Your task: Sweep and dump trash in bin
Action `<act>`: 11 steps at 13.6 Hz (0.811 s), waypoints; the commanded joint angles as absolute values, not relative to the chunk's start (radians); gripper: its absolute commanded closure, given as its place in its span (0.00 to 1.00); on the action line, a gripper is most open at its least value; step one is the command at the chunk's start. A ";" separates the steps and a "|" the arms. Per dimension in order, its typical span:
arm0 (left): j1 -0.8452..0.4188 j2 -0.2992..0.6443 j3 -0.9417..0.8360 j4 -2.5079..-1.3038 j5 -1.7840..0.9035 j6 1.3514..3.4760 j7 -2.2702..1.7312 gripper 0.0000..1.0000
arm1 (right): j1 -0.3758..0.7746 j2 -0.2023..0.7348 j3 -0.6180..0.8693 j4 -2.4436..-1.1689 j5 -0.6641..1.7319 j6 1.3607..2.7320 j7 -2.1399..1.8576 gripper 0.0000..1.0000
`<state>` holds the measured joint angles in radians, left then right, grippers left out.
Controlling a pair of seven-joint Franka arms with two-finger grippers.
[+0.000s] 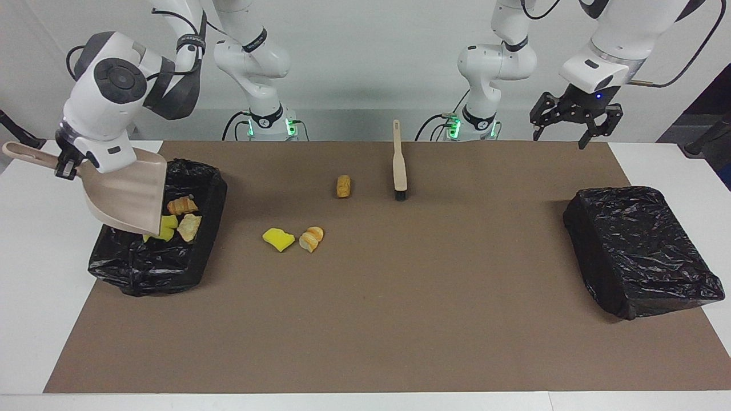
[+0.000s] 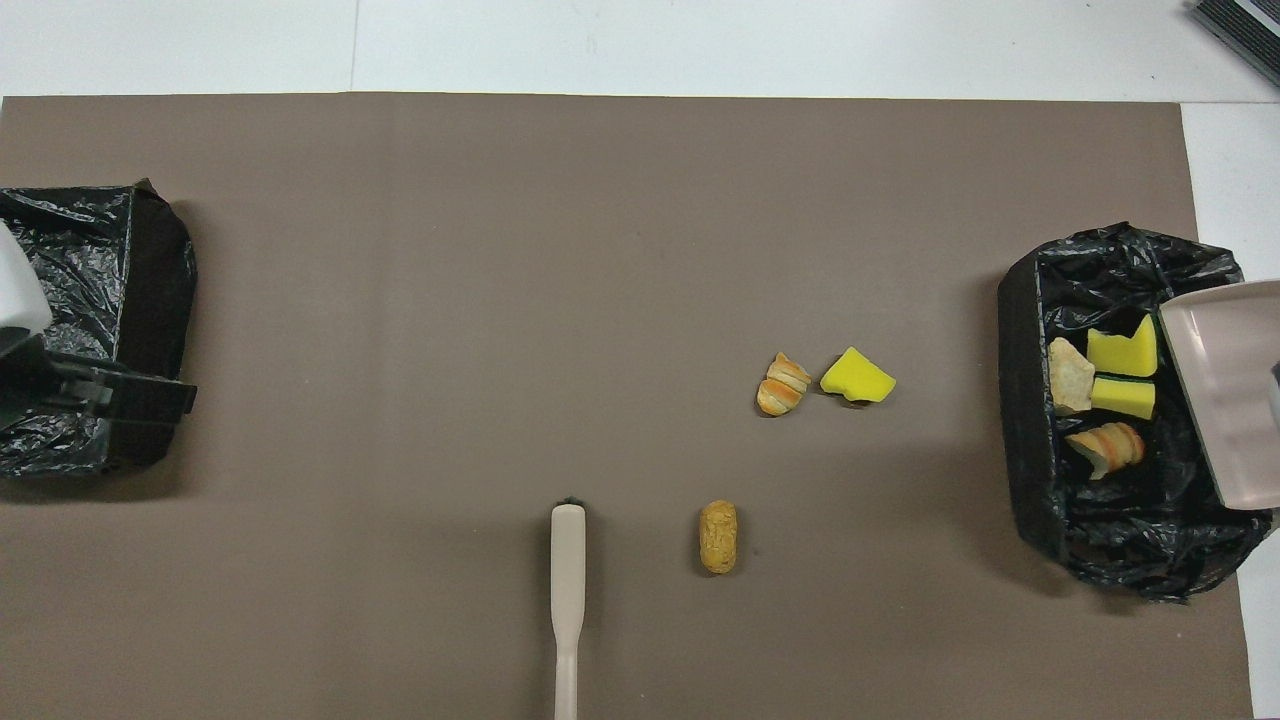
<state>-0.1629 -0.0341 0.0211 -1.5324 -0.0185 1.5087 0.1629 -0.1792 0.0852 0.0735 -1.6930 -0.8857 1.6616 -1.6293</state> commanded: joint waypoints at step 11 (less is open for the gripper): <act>-0.195 -0.041 0.060 -1.502 -0.026 1.479 0.133 0.00 | -0.123 0.081 0.299 -1.452 -0.278 1.416 -0.816 1.00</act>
